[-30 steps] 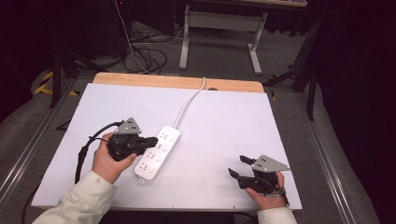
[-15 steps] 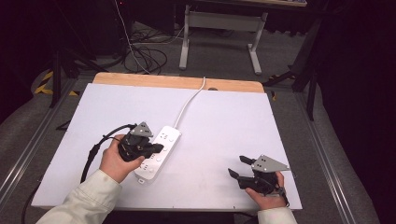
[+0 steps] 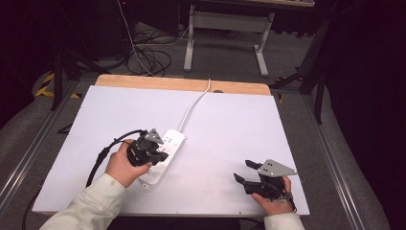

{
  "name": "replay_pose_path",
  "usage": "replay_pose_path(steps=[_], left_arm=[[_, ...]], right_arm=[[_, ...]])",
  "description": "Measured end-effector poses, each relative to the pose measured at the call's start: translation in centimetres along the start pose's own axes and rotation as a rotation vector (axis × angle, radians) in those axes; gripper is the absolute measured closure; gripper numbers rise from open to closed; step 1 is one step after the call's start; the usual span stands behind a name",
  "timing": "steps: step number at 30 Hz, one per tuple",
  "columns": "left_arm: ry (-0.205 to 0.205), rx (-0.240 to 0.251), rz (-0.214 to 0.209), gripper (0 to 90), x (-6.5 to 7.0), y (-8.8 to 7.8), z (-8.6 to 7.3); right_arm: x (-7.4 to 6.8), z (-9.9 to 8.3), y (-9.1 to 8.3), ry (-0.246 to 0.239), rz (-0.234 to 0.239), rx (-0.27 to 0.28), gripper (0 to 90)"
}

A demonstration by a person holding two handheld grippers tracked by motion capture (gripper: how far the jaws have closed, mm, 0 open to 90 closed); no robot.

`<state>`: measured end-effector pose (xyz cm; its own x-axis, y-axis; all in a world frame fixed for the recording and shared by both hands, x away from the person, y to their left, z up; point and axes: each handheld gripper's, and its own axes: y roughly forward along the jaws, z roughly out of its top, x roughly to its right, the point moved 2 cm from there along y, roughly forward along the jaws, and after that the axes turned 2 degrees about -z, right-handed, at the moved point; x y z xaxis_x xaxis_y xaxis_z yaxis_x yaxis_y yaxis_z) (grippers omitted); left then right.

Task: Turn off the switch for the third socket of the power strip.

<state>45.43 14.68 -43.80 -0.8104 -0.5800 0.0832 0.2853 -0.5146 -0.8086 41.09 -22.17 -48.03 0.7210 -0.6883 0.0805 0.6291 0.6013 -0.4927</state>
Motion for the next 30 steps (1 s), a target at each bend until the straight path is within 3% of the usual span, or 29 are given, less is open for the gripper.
replay_pose_path(steps=[16, 30], left_arm=[[0.019, -0.12, 0.03, 90.0, 0.3, 1.3, 0.1], [0.019, -0.134, 0.052, 89.9, 0.3, 1.7, 0.0]], right_arm=[[0.0, 0.0, 0.0, 0.0, 0.005, -0.005, 34.7], [-0.1, 0.0, 0.1, -0.001, 0.008, -0.006, 34.8]])
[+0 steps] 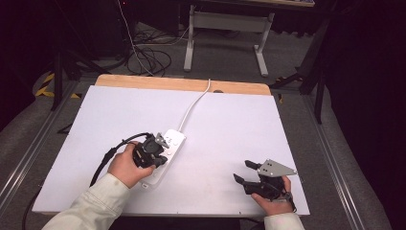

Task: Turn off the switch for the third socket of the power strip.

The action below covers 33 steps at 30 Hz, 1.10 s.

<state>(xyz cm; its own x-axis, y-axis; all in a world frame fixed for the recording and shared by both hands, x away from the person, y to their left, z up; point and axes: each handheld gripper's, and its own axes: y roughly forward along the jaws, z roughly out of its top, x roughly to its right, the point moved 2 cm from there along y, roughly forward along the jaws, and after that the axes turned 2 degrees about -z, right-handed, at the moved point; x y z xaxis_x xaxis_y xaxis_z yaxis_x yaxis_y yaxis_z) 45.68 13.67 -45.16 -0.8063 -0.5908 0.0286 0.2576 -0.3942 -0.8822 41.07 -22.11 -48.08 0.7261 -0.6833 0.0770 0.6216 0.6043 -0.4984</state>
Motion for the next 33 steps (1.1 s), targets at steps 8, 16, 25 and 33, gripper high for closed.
replay_pose_path(steps=[8, 16, 25, 33], left_arm=[[0.006, -0.007, 0.035, 89.9, -0.46, 0.0, -0.42], [0.012, 0.023, 0.047, 89.9, -0.3, -0.01, -0.5], [0.003, 0.021, 0.018, 89.8, -0.23, 0.13, -0.32], [-0.001, 0.021, 0.009, 89.9, -0.36, 0.3, -0.41]], right_arm=[[-0.03, -0.01, 0.03, -0.001, 0.001, -0.002, 34.7], [-0.04, 0.0, 0.08, -0.003, 0.002, -0.005, 34.7], [-0.02, -0.03, 0.1, 0.001, 0.003, -0.005, 34.7], [-0.05, -0.03, 0.11, -0.001, 0.005, -0.005, 34.7]])
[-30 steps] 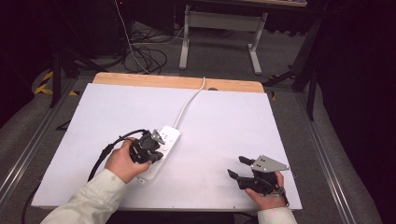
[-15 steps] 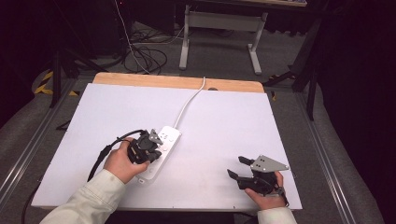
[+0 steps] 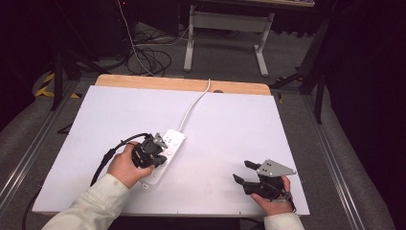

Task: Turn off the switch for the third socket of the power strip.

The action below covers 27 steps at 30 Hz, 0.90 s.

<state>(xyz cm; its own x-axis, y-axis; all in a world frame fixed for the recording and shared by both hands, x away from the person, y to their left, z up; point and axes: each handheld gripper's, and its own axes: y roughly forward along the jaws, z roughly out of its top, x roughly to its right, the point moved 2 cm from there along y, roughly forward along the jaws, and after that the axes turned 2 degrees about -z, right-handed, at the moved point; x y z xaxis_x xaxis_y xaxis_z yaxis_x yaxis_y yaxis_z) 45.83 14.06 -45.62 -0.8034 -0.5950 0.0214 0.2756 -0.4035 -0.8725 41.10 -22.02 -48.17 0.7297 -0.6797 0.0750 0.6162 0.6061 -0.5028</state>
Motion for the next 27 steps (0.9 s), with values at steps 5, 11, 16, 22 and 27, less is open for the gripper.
replay_pose_path(steps=[5, 11, 16, 22, 27], left_arm=[[-0.012, 0.014, -0.01, 89.9, -0.12, 0.03, -0.18], [0.002, 0.017, 0.007, 90.0, 0.07, 0.04, -0.23], [0.005, 0.046, 0.024, 90.0, 0.29, 0.13, -0.49], [-0.013, 0.046, 0.026, 90.0, 0.37, 0.14, -0.49], [-0.011, 0.053, 0.036, 90.0, 0.51, 0.16, -0.61]], right_arm=[[-0.01, 0.0, 0.0, -0.001, -0.001, -0.002, 34.7], [-0.03, 0.01, 0.01, -0.002, -0.001, -0.002, 34.7], [-0.05, 0.0, 0.05, -0.003, -0.001, -0.005, 34.7], [-0.12, 0.02, 0.06, -0.004, -0.002, -0.007, 34.7], [-0.07, -0.02, 0.12, -0.004, -0.002, -0.01, 34.7]])
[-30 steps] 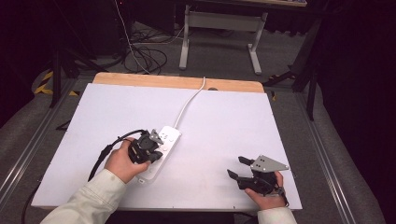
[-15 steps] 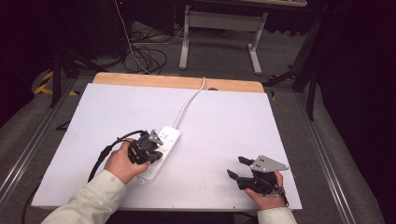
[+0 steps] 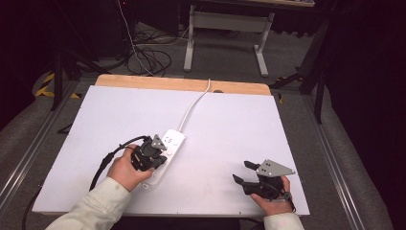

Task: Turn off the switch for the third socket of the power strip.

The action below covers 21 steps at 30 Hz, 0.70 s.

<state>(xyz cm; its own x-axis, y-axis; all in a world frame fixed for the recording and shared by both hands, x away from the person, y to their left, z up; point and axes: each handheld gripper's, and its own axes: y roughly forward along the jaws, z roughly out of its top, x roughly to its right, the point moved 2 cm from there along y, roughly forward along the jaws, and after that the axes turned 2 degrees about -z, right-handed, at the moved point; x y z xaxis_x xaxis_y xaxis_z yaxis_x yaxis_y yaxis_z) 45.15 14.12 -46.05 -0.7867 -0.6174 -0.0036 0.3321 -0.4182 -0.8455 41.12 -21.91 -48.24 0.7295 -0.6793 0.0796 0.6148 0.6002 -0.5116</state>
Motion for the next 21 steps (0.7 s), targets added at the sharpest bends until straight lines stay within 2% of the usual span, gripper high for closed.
replay_pose_path(steps=[11, 18, 21], left_arm=[[0.01, 0.01, 0.048, 90.0, 0.6, 0.1, -0.1], [0.031, 0.008, 0.081, 90.0, 1.1, 0.2, -0.3], [0.019, 0.012, 0.062, 90.0, 0.9, 0.1, -0.3]], right_arm=[[-0.1, 0.0, 0.0, -0.002, 0.002, -0.003, 34.7], [0.0, 0.0, 0.1, -0.002, 0.003, -0.005, 34.7], [-0.1, 0.0, 0.1, 0.0, 0.002, -0.005, 34.7]])
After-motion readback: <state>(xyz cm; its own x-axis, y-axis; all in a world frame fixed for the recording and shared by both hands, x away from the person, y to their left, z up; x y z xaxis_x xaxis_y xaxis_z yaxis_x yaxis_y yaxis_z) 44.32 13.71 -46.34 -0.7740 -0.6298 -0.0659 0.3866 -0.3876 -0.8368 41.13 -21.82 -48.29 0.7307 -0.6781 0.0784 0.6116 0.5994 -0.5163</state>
